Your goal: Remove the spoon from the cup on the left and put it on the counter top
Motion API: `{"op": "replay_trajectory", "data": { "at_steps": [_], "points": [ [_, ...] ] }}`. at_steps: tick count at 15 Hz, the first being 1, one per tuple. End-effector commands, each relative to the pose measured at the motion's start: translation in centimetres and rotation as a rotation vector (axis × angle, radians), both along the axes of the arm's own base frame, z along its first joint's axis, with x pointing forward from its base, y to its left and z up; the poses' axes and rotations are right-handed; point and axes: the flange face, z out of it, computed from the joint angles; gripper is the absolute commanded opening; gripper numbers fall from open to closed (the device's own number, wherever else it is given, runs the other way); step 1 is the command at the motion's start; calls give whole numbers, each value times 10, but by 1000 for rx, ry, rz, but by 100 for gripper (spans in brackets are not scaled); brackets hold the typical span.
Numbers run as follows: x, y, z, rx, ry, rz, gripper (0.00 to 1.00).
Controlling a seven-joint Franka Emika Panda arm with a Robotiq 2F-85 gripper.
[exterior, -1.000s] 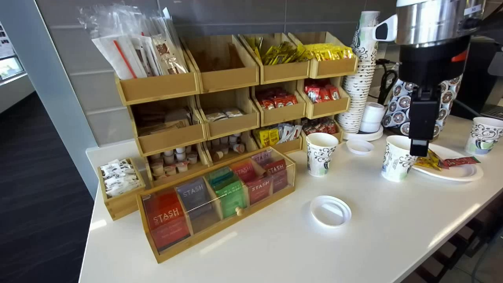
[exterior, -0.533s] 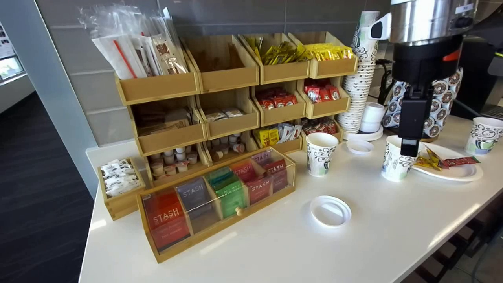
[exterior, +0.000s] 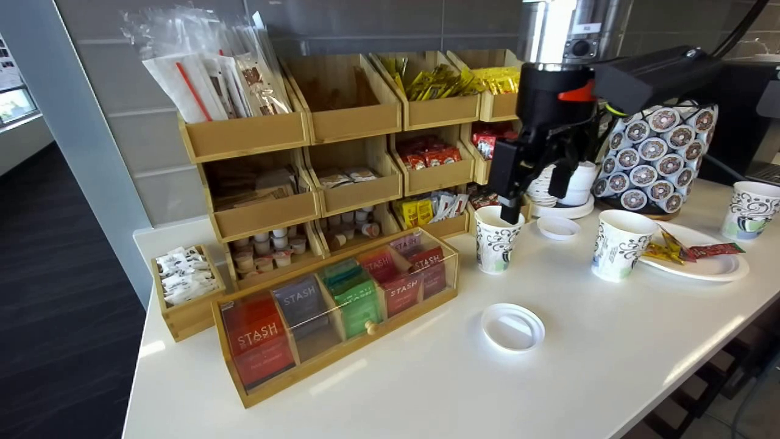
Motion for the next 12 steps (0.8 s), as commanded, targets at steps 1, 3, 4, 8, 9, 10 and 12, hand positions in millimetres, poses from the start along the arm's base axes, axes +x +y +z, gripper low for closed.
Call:
{"op": "replay_trajectory", "data": {
  "at_steps": [1, 3, 4, 8, 9, 10, 12],
  "points": [
    [35, -1, -13, -65, -42, -130, 100],
    [48, -2, -20, -111, -51, -191, 100],
    [54, -2, -23, -130, -58, -223, 100],
    [78, -9, -34, -198, -109, -287, 100],
    [84, -13, -37, -217, -118, -297, 100],
    [89, -17, -39, -228, -123, -302, 100],
    [97, -23, -46, -256, -128, -305, 100]
  ]
}}
